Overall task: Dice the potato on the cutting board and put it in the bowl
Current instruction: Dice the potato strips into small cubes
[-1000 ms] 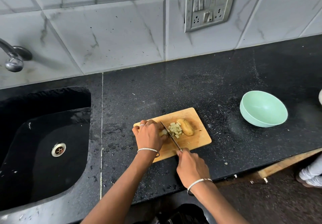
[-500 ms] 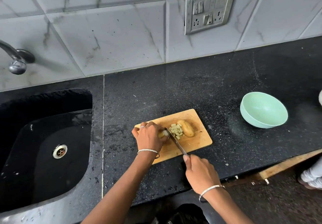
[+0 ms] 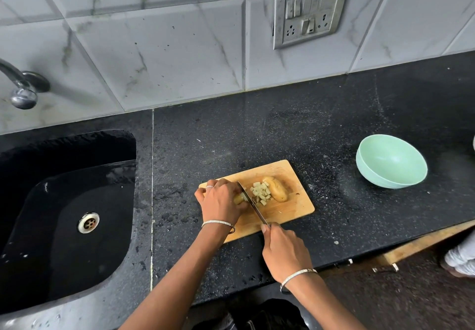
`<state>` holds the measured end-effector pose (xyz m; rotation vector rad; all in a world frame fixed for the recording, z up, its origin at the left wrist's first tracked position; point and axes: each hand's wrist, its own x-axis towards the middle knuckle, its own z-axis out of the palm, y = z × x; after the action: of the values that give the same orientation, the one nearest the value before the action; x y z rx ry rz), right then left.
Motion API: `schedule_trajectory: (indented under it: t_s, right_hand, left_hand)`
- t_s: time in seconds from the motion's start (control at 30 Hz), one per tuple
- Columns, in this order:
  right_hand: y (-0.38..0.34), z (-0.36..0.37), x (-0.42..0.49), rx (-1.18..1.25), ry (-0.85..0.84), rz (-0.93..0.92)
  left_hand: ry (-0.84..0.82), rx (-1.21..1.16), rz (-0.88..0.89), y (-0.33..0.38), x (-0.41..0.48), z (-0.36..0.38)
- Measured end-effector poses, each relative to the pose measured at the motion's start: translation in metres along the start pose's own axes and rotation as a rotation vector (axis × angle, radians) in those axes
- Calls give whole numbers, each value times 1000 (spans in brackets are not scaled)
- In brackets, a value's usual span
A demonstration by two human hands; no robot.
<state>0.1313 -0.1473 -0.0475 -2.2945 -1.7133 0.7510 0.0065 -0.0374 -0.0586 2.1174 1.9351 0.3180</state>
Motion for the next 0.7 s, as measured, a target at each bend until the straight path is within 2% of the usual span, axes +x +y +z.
schedule_trajectory:
  t_s: [0.2,0.43,0.7]
  right_hand:
    - [-4,-1,8,13,-50,31]
    - [-10,9,8,-124,-25,21]
    - [15,-5,-6,-16,-11,40]
  left_hand:
    - [7,-14,8,0,6,1]
    - [27,-14,-26,1,4,1]
    - [7,-40,-7,0,3,3]
